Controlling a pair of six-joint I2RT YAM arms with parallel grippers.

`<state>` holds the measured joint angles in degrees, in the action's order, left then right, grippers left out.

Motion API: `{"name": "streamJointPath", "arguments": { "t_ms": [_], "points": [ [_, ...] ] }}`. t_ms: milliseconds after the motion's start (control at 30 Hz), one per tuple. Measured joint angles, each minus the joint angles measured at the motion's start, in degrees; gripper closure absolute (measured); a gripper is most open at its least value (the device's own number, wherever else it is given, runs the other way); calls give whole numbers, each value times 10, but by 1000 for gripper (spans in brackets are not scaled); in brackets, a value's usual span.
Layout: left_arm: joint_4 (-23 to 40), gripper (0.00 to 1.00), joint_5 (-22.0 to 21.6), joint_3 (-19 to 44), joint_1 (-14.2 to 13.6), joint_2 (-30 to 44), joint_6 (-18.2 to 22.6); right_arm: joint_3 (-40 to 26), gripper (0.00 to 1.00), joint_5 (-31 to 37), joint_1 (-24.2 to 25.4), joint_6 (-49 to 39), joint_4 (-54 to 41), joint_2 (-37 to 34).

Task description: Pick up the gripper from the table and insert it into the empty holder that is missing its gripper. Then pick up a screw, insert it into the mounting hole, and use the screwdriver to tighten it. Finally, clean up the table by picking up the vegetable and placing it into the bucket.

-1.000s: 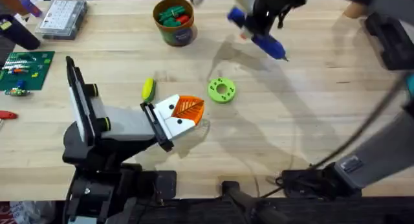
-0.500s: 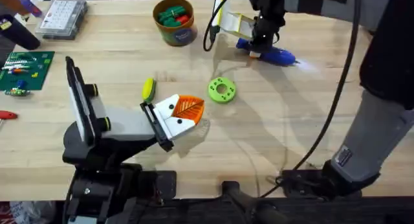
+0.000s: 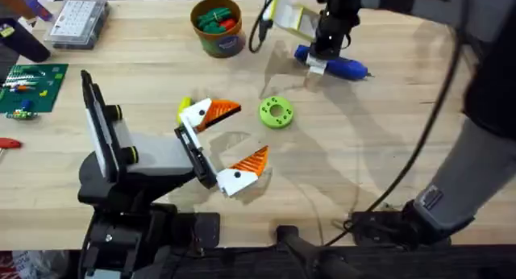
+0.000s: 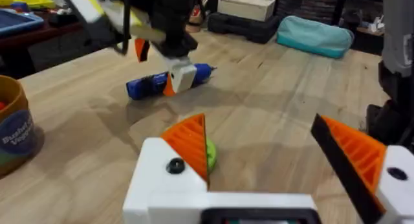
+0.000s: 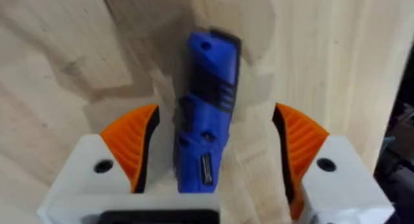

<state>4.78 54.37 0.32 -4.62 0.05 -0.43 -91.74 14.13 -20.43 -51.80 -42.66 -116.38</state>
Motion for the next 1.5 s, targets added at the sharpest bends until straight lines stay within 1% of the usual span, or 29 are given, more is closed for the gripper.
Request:
{"name": "streamJointPath", "arguments": {
  "t_ms": [367, 1500],
  "points": [
    [0, 13, 0, 0, 0, 0, 0, -1, 5, 0, -52, 115, -122, 169],
    [0, 13, 0, 0, 0, 0, 0, -1, 5, 0, -52, 115, -122, 169]
  ]
}}
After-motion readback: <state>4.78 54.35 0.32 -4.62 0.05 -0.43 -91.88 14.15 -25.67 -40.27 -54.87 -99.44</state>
